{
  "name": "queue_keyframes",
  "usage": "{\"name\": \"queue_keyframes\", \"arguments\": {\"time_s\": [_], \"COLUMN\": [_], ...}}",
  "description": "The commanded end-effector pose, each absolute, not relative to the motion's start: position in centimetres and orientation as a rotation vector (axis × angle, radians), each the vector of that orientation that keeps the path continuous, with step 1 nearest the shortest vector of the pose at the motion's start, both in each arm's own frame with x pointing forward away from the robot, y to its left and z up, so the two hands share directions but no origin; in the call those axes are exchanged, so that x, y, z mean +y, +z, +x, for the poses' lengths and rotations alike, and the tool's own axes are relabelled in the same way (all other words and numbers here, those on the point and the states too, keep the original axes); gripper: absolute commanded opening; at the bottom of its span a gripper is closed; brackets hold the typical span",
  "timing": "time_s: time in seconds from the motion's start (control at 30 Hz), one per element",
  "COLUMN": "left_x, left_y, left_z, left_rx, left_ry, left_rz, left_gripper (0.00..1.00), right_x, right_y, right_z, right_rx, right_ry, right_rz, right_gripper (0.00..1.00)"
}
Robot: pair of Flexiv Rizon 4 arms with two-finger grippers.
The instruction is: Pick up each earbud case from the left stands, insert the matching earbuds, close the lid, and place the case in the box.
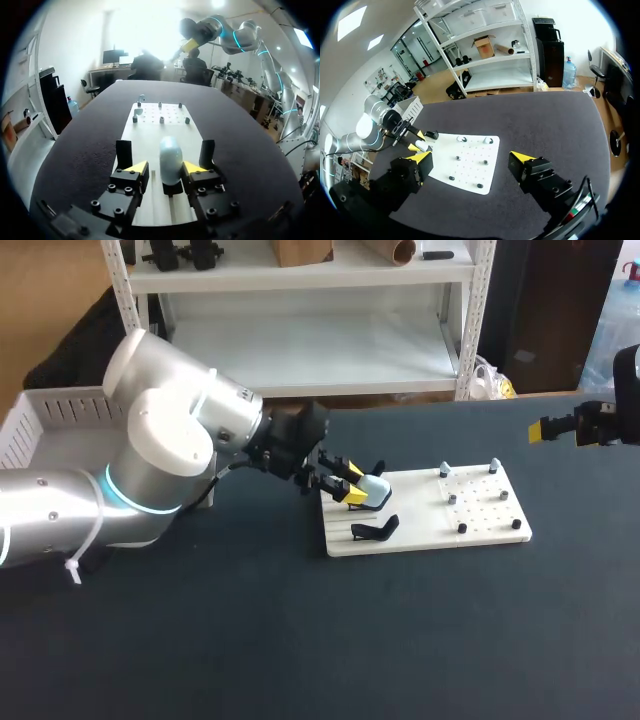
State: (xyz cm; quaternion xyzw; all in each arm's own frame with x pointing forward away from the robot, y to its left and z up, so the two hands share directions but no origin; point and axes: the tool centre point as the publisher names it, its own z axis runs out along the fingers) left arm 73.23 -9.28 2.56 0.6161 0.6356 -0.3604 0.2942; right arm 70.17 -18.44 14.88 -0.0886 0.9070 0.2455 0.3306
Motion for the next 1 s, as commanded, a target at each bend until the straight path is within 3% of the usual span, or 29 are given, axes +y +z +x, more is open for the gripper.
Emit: {"name": "queue_keyframes", "arguments": {"time_s": [0.03,1.0], "left_x": [-9.41,-9.14], "left_y": [2.39,1.99], "left_z": [72.94,72.42], "left_rx": [1.689,1.649], "left_ry": [-0.959,-0.970], "left_rz": [1.630,1.556], "left_gripper": [0.42,0.42], "right_x": [-18.48,-18.48], "right_y": [14.86,14.86], "right_z": [70.18,70.18], "right_rx": [2.372,2.372], "right_ry": [0.642,0.642], "right_rz": [-0.233,-0.233], "right_gripper": [1.00,1.00]}}
